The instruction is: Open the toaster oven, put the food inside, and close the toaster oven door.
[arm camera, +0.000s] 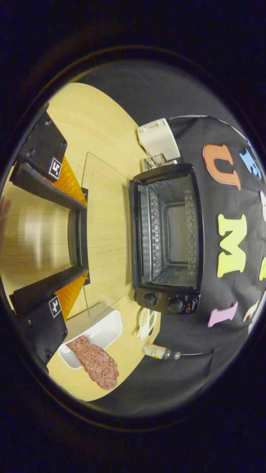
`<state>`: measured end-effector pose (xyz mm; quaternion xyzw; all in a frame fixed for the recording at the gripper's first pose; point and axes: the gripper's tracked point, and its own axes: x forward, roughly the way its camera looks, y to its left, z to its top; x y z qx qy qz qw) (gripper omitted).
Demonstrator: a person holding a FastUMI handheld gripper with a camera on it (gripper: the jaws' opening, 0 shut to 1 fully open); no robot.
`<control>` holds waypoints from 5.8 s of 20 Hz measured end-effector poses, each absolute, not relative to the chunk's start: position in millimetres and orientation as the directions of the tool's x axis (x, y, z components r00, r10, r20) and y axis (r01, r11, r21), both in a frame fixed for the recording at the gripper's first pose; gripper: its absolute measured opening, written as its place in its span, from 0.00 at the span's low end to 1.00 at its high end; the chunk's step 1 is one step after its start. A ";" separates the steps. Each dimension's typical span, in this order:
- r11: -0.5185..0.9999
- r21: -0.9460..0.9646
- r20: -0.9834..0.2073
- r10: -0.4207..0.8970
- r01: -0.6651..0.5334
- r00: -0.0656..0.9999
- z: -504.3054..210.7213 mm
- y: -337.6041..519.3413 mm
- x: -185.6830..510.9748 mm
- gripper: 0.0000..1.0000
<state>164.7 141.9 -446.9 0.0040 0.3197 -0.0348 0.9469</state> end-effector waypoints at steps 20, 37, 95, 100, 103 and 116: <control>0.977 0.182 -0.715 0.207 -0.109 0.668 -373.3 71.1 140.8 0.97; 0.963 0.221 -0.844 0.267 -0.152 0.465 -330.5 -96.5 129.7 0.93; 0.772 0.634 -0.319 0.191 0.058 0.928 -336.4 147.8 292.2 0.09; 0.695 0.714 -0.271 0.156 0.090 0.950 -359.8 148.5 336.8 0.08; 0.711 0.693 -0.282 0.112 0.121 0.953 -378.6 140.4 354.7 0.08; 0.863 0.483 -0.297 0.005 0.145 0.955 -387.0 113.5 362.9 0.32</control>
